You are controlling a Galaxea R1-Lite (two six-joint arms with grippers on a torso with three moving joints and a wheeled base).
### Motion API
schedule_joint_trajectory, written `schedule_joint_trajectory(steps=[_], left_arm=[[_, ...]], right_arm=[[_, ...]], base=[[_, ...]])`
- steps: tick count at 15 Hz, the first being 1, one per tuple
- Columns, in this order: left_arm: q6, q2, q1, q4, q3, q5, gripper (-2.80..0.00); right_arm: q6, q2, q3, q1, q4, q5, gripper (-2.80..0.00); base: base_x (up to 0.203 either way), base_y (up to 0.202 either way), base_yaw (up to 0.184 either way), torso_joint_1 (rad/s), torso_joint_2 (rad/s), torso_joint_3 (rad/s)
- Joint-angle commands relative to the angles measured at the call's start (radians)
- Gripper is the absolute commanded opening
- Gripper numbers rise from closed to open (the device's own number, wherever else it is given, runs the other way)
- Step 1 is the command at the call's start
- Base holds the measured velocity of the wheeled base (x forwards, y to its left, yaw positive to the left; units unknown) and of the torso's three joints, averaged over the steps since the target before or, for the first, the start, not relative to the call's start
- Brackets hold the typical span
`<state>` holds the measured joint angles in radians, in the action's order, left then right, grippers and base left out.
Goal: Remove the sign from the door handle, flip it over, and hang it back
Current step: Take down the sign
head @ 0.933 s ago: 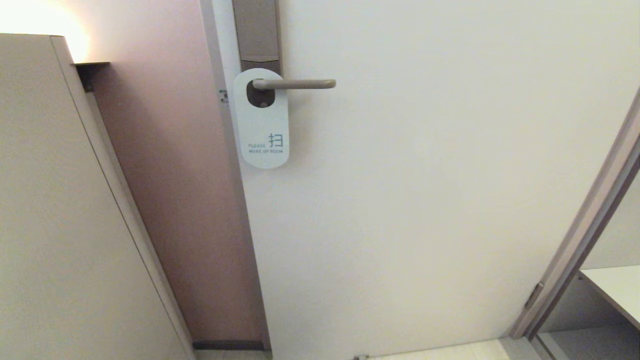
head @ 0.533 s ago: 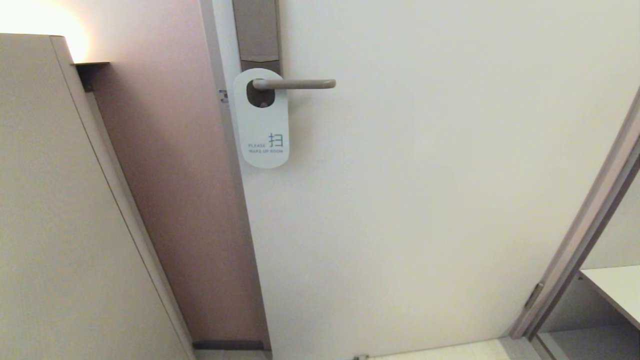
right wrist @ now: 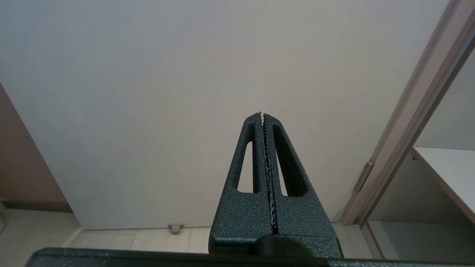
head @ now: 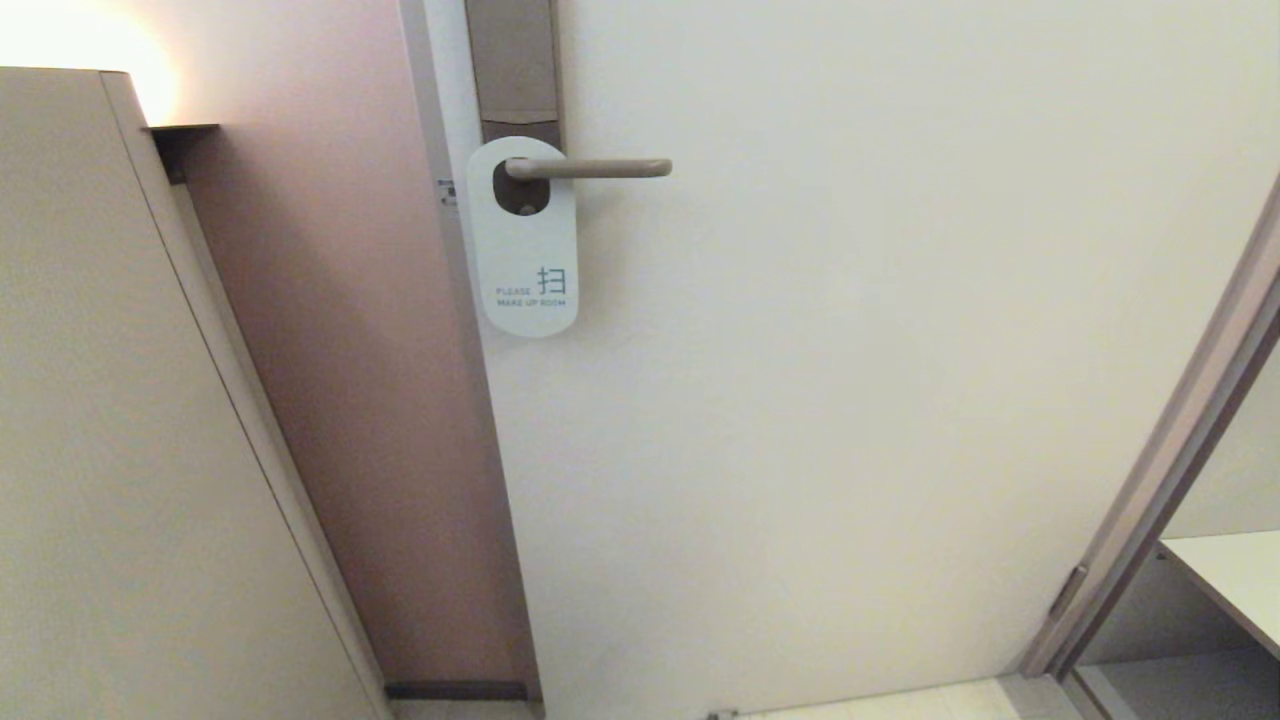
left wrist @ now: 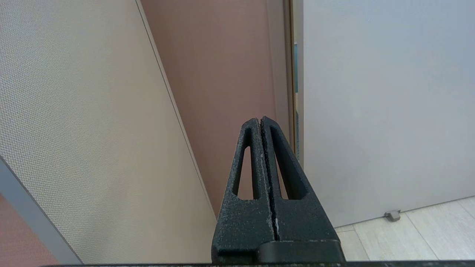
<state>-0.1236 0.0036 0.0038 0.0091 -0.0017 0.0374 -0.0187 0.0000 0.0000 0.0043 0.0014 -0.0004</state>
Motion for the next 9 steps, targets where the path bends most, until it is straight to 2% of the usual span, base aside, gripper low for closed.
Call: schedule_joint_trajectory(steps=[1,5,9], left_arm=[[-0.001,-0.001,-0.002,0.0,0.0,0.001,-2.8],[0.003,0.017,-0.002,0.01,-0.048,0.015,-2.8],[0.039,0.22,-0.016,0.051,-0.204,0.067,-2.8]], right_arm=[[-0.001,0.0,0.0,0.0,0.0,0.0,-2.8],[0.0,0.0,0.0,0.0,0.0,0.0,-2.8],[-0.001,0.0,0.0,0.0,0.0,0.0,-2.8]], base=[[0.0,0.0,0.0,0.0,0.0,0.0],[0.0,0.0,0.0,0.0,0.0,0.0],[0.0,0.0,0.0,0.0,0.0,0.0]])
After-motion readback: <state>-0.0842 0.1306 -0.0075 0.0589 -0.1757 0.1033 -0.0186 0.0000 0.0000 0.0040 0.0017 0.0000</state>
